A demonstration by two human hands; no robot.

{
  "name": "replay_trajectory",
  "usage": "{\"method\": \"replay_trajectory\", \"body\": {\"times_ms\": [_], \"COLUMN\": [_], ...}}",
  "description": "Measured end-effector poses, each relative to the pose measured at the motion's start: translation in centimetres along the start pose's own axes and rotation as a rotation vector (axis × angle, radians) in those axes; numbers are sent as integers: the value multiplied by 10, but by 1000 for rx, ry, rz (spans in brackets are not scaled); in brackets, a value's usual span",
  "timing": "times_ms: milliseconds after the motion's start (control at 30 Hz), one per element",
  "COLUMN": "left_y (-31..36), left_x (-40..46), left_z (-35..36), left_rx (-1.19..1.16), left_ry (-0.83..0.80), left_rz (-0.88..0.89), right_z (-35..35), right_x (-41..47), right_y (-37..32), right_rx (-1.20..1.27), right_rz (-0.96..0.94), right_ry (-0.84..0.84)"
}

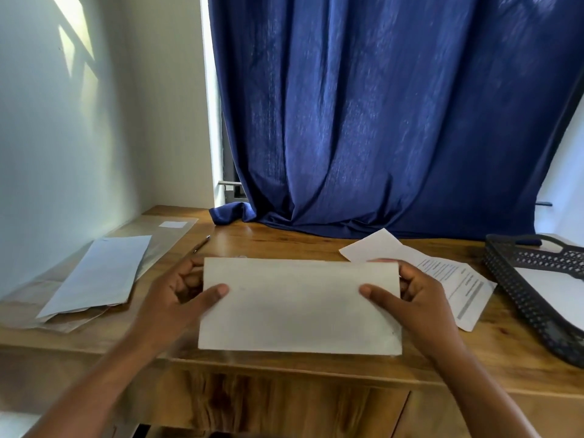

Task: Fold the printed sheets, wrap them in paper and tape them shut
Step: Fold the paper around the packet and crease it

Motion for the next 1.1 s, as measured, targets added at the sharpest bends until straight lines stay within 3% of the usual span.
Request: {"method": "replay_trajectory", "body": {"times_ms": [133, 333, 467, 633, 767, 933, 1100], "left_y": [-11, -46, -54, -59, -58, -64, -81], "left_x": [26, 40, 40, 41, 43, 68, 109], "left_z": [22, 39, 44, 46, 44, 36, 24], "left_rx": [-31, 369, 509, 537, 526, 349, 390], "left_ry": [15, -33, -40, -55, -79, -120, -233], "left_rz": [-73, -84, -38, -63, -88, -154, -19], "right_z": [7, 25, 30, 39, 42, 42, 43], "right_x": [36, 42, 39, 31, 32, 31, 33], "right_y": [33, 75, 77, 75, 81, 79, 75], "right_rx": [-72, -351, -566, -906, -974, -1006, -981], "right_rz": [118, 164, 90, -13, 90, 112, 144], "right_ry": [60, 84, 51, -227, -452, -494, -489]}}
Point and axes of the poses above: each hand's wrist, its own x-axis towards the middle knuckle, its own z-axis out of the palm, y = z × x, the point moved 1 cm from there along x, towards the middle knuckle, and after that the axes turned 12 degrees about x, right-handed, at the moved point
